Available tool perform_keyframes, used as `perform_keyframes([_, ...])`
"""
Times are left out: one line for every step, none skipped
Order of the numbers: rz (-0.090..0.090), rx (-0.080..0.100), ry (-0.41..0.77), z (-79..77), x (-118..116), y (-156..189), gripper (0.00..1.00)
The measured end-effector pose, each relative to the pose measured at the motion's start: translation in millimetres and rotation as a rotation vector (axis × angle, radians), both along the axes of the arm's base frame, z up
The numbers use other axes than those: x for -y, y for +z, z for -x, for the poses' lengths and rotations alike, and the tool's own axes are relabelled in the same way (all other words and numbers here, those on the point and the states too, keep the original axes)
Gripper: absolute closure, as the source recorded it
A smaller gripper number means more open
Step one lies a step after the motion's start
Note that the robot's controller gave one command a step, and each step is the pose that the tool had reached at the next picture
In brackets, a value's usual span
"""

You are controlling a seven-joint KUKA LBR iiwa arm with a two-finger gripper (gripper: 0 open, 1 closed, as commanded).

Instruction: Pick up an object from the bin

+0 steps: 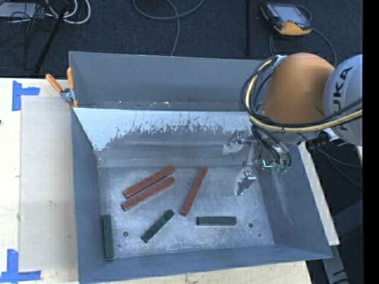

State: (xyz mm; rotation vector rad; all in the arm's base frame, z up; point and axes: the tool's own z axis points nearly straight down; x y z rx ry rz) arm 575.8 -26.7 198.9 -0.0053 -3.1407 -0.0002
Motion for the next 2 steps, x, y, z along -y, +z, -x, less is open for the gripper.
perform_keyframes([0.000,0.008,-0.064,-5.6,-6.8,-38.4,0.00])
perform_keyframes([0.000,-0.001,-0.007,-19.6,-11.0,-67.2,0.00])
